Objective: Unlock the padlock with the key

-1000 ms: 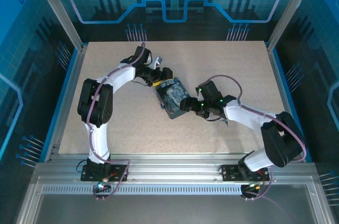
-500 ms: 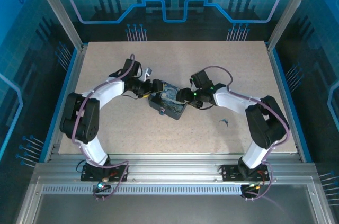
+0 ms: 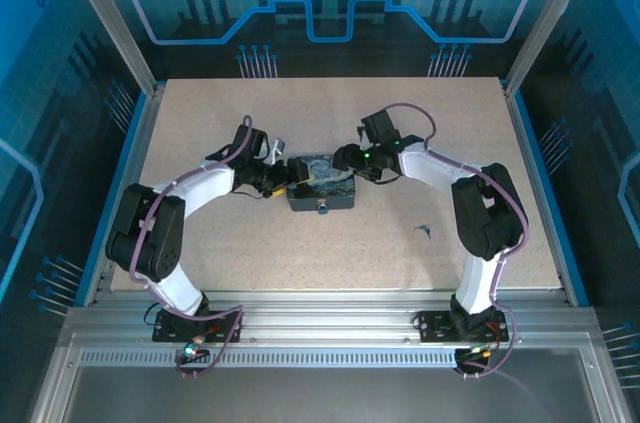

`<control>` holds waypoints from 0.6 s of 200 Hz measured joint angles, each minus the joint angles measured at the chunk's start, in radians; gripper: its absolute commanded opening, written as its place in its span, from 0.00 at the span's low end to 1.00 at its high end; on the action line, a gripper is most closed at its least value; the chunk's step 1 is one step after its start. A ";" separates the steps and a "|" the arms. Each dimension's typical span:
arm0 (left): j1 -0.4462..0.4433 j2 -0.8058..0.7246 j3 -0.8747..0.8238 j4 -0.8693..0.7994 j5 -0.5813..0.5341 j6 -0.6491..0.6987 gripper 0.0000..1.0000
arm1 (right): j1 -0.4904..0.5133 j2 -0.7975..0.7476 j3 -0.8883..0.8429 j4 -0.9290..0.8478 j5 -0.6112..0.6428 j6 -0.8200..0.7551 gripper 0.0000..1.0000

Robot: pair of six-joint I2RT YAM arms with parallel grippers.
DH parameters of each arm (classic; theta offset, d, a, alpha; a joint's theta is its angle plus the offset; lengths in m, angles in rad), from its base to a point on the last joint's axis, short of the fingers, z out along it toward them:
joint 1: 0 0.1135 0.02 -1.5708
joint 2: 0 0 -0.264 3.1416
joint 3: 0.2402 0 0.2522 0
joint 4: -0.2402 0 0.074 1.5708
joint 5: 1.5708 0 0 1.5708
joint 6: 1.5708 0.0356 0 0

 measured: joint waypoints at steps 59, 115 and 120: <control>-0.041 0.097 0.107 0.021 -0.011 -0.034 0.82 | -0.066 0.005 0.014 -0.009 0.000 -0.021 0.63; -0.063 0.131 0.152 0.027 -0.026 -0.055 0.82 | -0.103 0.005 0.015 -0.008 -0.010 -0.031 0.64; -0.064 0.132 0.154 0.028 -0.026 -0.056 0.82 | -0.104 0.005 0.015 -0.008 -0.011 -0.032 0.64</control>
